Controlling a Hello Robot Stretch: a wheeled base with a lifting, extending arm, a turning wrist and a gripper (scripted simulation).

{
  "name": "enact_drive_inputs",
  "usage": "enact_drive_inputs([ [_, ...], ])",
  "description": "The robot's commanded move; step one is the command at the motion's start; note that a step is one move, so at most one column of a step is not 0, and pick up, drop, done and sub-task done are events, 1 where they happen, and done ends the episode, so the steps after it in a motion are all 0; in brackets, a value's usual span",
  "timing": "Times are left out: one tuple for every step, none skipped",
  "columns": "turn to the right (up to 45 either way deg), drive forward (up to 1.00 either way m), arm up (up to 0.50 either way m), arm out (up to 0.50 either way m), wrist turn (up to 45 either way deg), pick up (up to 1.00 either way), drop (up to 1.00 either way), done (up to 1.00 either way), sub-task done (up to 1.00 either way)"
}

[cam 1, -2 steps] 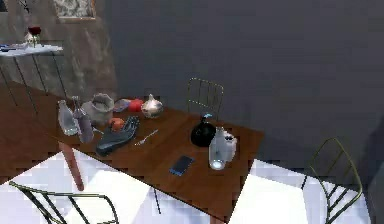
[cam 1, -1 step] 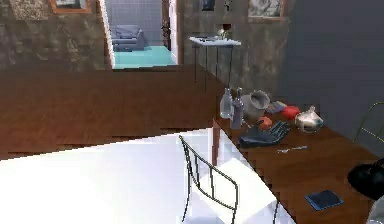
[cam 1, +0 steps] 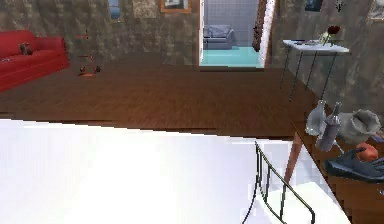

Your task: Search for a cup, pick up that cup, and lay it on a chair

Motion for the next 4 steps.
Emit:
enact_drive_inputs([
  [0.0,0.35,0.0,0.0,0.0,0.0,0.0,0.0,0.0],
  [45.0,0.0,0.0,0.0,0.0,0.0,0.0,0.0,0.0],
  [18.0,0.0,0.0,0.0,0.0,0.0,0.0,0.0,0.0],
  [-45.0,0.0,0.0,0.0,0.0,0.0,0.0,0.0,0.0],
])
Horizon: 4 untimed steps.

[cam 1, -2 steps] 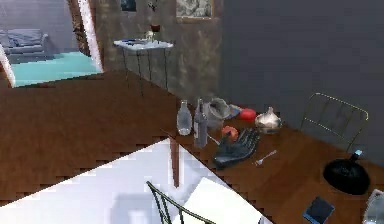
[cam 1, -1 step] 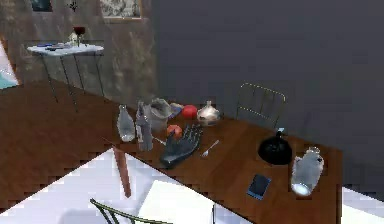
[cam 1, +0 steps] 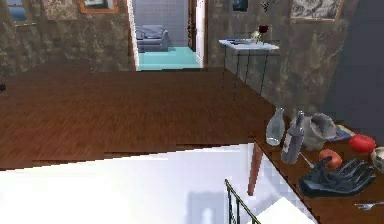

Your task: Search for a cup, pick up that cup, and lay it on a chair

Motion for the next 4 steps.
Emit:
enact_drive_inputs([
  [-6.0,0.0,0.0,0.0,0.0,0.0,0.0,0.0,0.0],
  [42.0,0.0,0.0,0.0,0.0,0.0,0.0,0.0,0.0],
  [-33.0,0.0,0.0,0.0,0.0,0.0,0.0,0.0,0.0],
  [27.0,0.0,0.0,0.0,0.0,0.0,0.0,0.0,0.0],
])
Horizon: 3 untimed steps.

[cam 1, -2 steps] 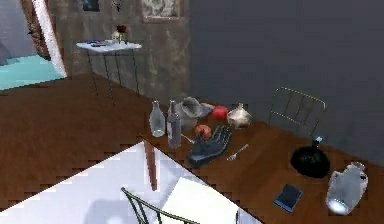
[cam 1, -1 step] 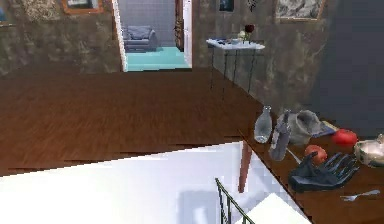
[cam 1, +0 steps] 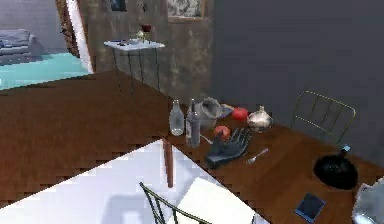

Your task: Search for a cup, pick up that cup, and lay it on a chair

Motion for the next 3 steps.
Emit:
enact_drive_inputs([
  [45.0,0.0,0.0,0.0,0.0,0.0,0.0,0.0,0.0],
  [12.0,0.0,0.0,0.0,0.0,0.0,0.0,0.0,0.0],
  [0.0,0.3,0.0,0.0,0.0,0.0,0.0,0.0,0.0],
])
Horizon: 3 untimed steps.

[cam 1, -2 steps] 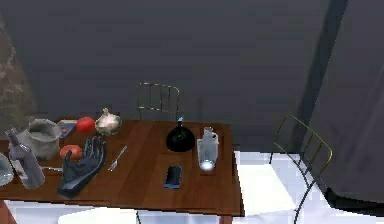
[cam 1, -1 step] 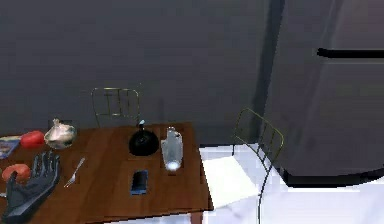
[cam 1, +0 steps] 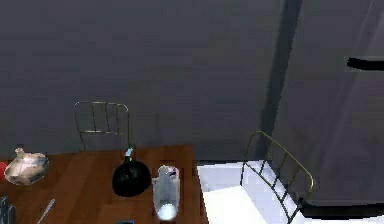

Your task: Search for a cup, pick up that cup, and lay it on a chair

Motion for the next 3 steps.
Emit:
enact_drive_inputs([
  [-45.0,0.0,0.0,0.0,0.0,0.0,0.0,0.0,0.0],
  [-45.0,0.0,0.0,0.0,0.0,0.0,0.0,0.0,0.0],
  [-45.0,0.0,0.0,0.0,0.0,0.0,0.0,0.0,0.0],
])
